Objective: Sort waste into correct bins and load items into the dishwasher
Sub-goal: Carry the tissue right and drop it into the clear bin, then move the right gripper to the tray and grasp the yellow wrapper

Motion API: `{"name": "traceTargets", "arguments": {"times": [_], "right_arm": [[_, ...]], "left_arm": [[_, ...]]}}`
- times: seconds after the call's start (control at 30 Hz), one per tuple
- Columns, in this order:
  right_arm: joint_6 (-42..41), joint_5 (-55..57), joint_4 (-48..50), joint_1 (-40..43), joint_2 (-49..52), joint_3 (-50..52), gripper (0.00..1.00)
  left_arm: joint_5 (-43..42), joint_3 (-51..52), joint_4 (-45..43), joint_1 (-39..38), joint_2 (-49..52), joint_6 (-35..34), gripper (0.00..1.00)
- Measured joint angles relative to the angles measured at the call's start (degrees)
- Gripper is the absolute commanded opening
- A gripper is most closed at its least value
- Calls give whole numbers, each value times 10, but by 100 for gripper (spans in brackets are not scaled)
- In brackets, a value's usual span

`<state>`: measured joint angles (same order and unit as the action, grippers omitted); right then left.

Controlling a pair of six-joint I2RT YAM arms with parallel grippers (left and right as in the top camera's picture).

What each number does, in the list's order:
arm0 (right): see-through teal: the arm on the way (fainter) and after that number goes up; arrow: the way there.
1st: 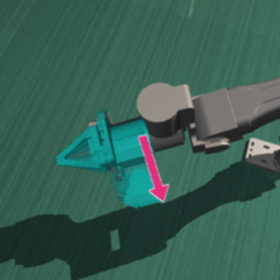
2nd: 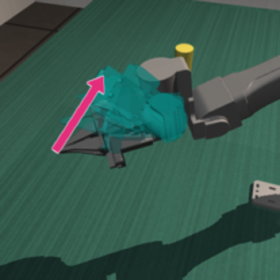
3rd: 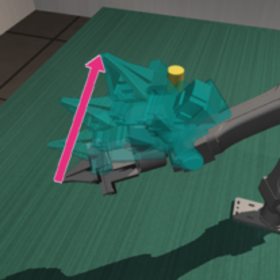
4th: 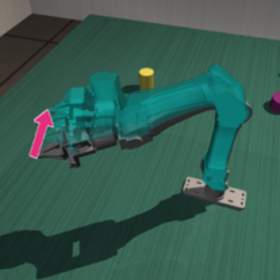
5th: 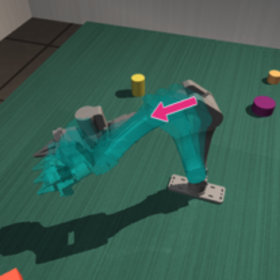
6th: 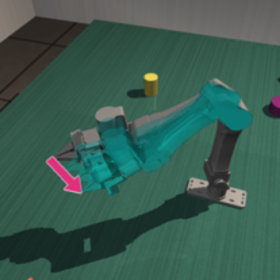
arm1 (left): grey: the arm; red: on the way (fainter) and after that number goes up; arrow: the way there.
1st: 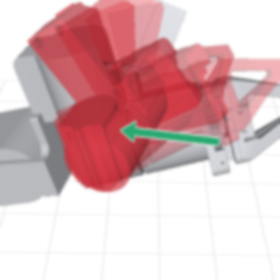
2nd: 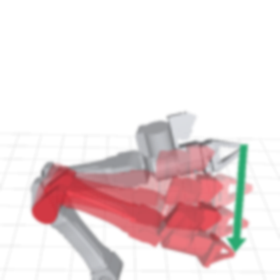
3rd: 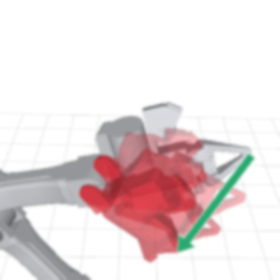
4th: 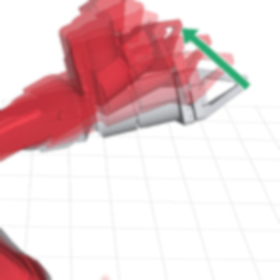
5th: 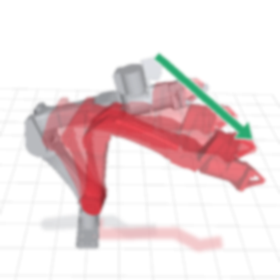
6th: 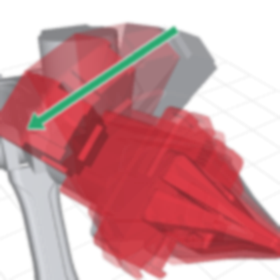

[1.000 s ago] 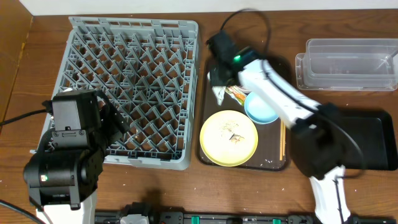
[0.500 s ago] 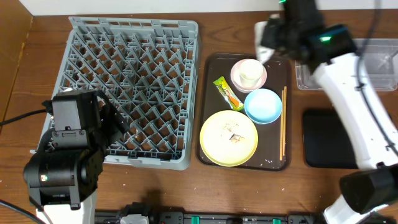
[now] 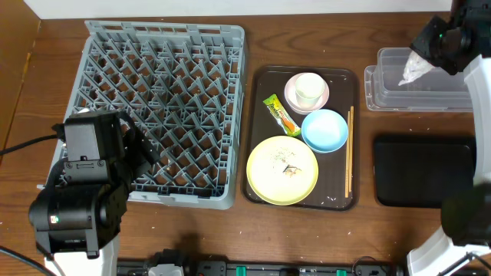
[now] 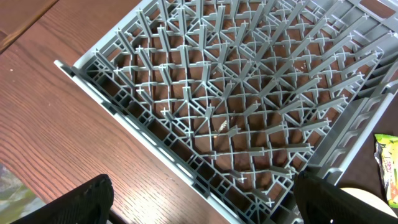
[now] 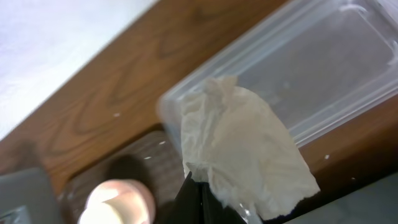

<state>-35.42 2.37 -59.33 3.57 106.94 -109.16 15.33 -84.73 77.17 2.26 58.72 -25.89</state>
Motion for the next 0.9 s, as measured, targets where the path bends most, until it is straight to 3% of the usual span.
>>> {"name": "traceTargets", "arguments": {"times": [0.07,0.1,0.13,0.17,0.2,0.23,0.57,0.9], "right_arm": [[0,12,0,9,18,0,4],[-1,15,0,12,24,0,13],[-1,19,2,16,31,0,29],[-2,22,4,20,36,0,56],[-4,25,5,24,40,0,93],[-4,27,6,27,42,0,99],[33,-4,2,38,44,0,99],[256,-408,-37,-3,44,0,99]], "left_arm": [[0,0,0,0,0,0,93],[0,0,0,0,0,0,93],[0,0,0,0,0,0,93],[0,0,0,0,0,0,94],[0,0,0,0,0,0,93],[0,0,0,0,0,0,94],[0,0,0,0,0,0,94],[0,0,0,0,0,0,94]]}}
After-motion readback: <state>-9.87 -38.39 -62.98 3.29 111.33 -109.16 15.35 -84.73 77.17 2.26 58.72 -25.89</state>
